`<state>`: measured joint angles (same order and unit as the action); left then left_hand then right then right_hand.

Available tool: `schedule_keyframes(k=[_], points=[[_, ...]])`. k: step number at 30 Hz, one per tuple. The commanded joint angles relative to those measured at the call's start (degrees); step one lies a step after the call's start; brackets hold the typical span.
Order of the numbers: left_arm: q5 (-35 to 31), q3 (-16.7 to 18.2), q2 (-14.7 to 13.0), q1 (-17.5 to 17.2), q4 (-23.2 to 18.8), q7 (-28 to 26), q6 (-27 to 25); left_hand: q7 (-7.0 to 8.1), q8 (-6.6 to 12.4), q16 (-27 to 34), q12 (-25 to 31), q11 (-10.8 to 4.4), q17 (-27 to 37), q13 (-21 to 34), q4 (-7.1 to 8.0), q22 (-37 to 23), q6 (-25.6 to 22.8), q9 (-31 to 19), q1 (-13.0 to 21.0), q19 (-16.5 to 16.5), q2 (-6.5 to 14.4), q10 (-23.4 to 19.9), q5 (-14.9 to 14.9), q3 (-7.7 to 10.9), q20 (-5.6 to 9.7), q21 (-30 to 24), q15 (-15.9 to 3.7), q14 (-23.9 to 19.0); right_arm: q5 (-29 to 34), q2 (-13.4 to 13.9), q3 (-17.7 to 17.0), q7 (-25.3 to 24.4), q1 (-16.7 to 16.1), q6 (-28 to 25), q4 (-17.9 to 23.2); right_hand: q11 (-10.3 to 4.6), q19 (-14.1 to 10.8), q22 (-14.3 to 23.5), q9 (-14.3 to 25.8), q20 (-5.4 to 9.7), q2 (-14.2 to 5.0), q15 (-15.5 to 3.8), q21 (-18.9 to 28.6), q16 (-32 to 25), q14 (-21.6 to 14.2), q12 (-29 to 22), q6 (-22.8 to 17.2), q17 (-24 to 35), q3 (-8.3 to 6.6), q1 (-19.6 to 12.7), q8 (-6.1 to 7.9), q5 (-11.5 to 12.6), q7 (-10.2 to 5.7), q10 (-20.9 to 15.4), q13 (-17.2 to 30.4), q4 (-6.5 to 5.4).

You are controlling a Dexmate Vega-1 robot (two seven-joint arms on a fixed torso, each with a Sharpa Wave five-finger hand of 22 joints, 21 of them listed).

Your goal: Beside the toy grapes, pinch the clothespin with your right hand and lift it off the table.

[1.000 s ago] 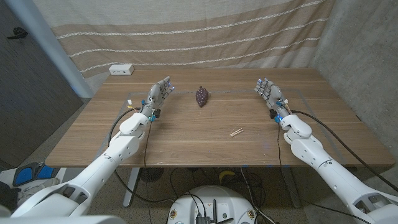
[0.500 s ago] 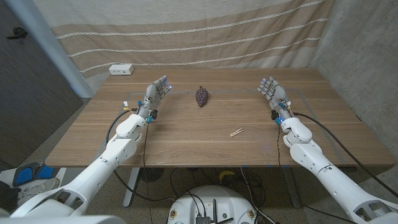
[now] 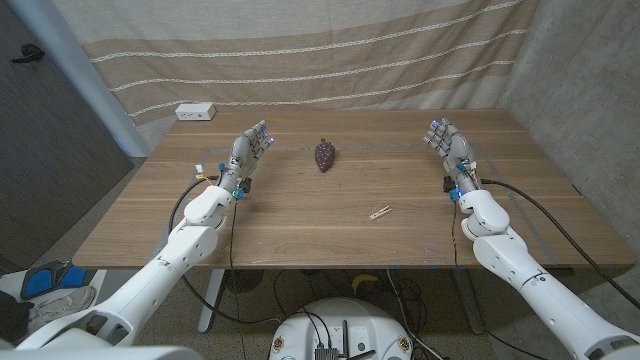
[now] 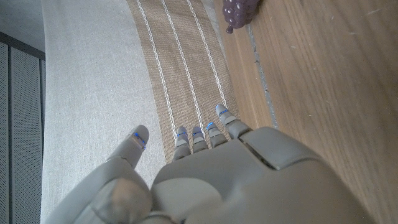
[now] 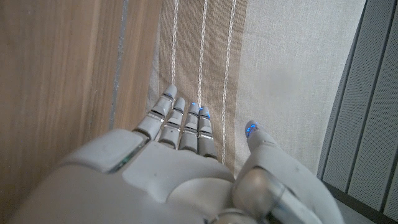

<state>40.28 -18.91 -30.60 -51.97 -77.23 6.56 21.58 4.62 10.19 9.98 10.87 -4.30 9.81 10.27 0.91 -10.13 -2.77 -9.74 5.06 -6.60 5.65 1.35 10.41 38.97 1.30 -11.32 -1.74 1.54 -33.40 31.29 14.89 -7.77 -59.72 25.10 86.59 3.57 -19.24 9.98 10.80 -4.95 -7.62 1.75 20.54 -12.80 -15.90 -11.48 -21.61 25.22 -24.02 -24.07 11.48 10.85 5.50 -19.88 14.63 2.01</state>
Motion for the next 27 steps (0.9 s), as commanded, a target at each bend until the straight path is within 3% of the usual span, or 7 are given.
schedule_keyframes(k=[1,15,27], points=[[-0.95,0.49,-1.43,-1.90,-2.77,-1.32,0.24,0.66,0.23,0.22,0.20,-0.16,-0.02,0.08,-0.50,-0.17,-0.15,-0.09,-0.20,-0.24,0.03,0.16,0.17,-0.06,-0.55,-0.46,-2.49,0.19,6.37,4.20,-2.25,-5.13,-5.21,-0.31,7.06,-0.10,-0.51,0.13,0.09,-0.20,0.13,-0.19,-0.21,-0.59,-0.62,-0.60,-0.78,0.01,-0.05,-0.30,0.32,0.40,-0.15,-0.71,0.07,0.67],[-0.77,1.55,-2.56,-4.15,-5.30,-2.57,0.49,0.78,0.30,0.24,0.31,-0.03,-0.09,0.08,-1.18,-0.19,-0.51,-0.10,-0.19,-0.73,0.01,-0.05,0.22,-0.06,-0.89,-0.61,-2.51,-0.03,13.31,7.90,-4.19,-8.43,-8.80,-3.73,13.90,-0.57,-1.07,0.22,0.10,-0.33,0.30,-0.66,-0.40,-1.06,-1.52,-0.58,-0.88,-0.07,0.09,-0.39,0.25,0.59,-0.65,-0.95,-0.20,1.73],[-0.62,1.27,-2.39,-3.85,-5.06,-1.74,0.61,0.70,0.40,0.24,0.38,0.03,-0.13,0.08,-1.65,-0.21,-0.94,-0.12,-0.15,-1.01,0.09,-0.23,0.24,-0.02,-1.24,-0.68,-2.46,-0.15,16.81,10.47,-6.09,-9.12,-10.66,-7.28,18.65,-1.02,-1.64,0.29,0.12,-0.40,0.40,-1.08,-0.48,-1.24,-1.67,-0.41,-0.55,-0.05,0.12,-0.61,0.07,0.76,-1.05,-0.68,-0.40,2.66]])
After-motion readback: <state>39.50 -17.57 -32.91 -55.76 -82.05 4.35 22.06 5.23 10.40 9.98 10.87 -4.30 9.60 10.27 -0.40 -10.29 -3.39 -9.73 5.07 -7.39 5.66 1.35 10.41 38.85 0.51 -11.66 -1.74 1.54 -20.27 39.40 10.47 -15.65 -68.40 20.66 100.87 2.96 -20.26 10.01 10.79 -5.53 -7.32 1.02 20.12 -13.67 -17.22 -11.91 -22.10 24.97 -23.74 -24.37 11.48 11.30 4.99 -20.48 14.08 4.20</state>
